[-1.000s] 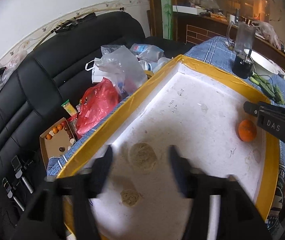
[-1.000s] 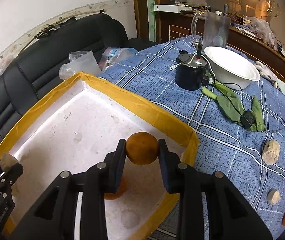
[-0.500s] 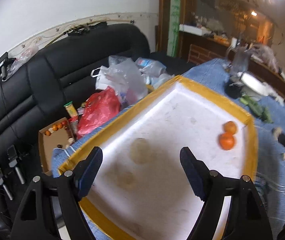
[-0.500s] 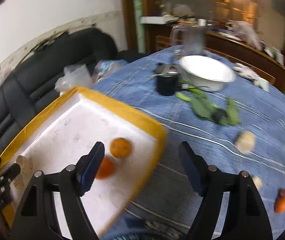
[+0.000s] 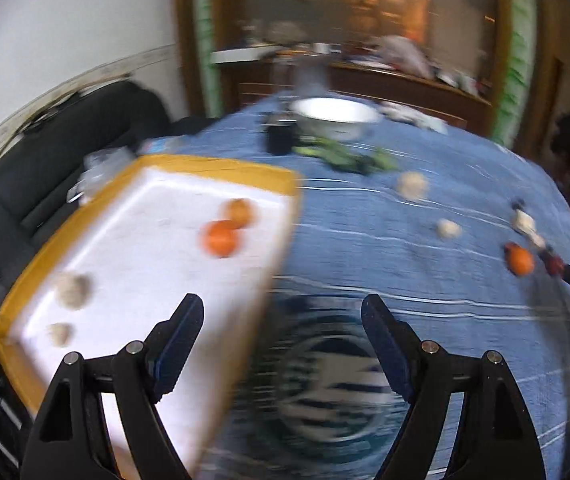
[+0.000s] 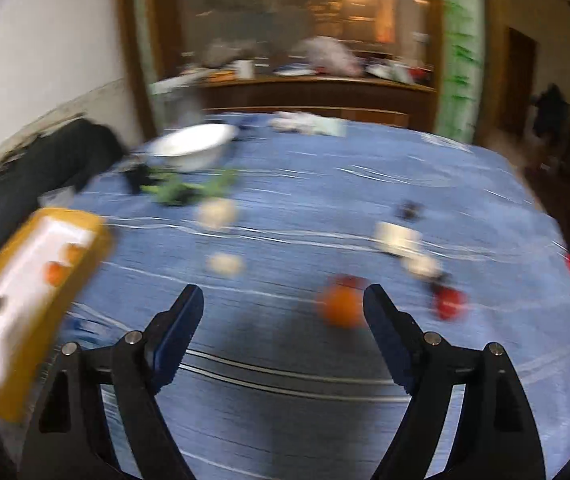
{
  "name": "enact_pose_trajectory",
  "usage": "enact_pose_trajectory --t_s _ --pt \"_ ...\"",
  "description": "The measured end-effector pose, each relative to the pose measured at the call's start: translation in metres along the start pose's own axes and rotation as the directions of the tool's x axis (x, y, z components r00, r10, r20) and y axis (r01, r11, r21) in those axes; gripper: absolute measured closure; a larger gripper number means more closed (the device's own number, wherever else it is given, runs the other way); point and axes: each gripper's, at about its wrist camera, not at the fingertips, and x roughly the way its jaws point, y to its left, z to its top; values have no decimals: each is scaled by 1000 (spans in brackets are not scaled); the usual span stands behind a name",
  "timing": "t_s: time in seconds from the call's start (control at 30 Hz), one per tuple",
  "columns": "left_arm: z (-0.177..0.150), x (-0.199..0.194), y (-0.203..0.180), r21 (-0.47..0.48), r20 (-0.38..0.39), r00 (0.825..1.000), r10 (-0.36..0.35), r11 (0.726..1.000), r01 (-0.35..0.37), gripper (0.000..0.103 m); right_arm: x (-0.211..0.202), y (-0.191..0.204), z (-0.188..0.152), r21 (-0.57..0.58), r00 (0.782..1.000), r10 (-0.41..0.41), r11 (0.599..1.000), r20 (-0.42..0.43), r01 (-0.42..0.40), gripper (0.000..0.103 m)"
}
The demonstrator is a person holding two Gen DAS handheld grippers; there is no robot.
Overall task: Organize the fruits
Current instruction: 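Grasp the red tomato with the right gripper while the left grasps an orange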
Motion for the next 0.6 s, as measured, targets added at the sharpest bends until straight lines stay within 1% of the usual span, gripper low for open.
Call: enact_pose_trajectory --t_s 0.07,0.13,0.17,0.2,0.27,0.3,0.33,0.4,0.47,0.5,0.53,0.6 --pt "0 6 -30 54 -12 999 -34 998 35 22 5 -43 -8 44 997 -73 996 -39 75 21" --pt "1 13 -61 113 -26 997 -77 990 80 22 13 -80 -15 84 989 -123 988 -79 129 21" --pt "2 17 -77 143 -31 996 -88 985 92 22 15 -90 -18 91 987 -132 986 -94 141 21" --pt "1 18 -85 159 -34 995 -97 982 101 22 20 -101 -20 94 983 -144 984 -111 154 21" --pt "2 25 -107 187 -47 991 -125 973 132 22 29 -111 -21 86 981 -146 984 -126 157 22" --pt "4 29 -116 193 -55 989 -140 970 148 22 33 -115 -22 77 981 -140 985 -133 151 24" --pt "7 34 -129 196 -64 984 -166 965 175 22 39 -116 -20 63 981 -131 988 -140 141 26" --pt "8 38 -145 204 -71 979 -189 958 200 22 46 -116 -17 41 982 -121 991 -148 128 28" --pt "11 48 -166 217 -85 974 -211 950 225 22 57 -115 -13 10 980 -127 991 -155 130 32" --pt "11 51 -175 221 -91 972 -215 948 230 22 61 -116 -11 5 979 -128 991 -159 131 38" --pt "10 52 -182 223 -95 971 -220 946 236 22 67 -118 -9 2 978 -123 992 -167 125 53" --pt "13 59 -198 219 -98 967 -236 943 252 22 73 -119 -9 0 977 -114 993 -180 116 70"
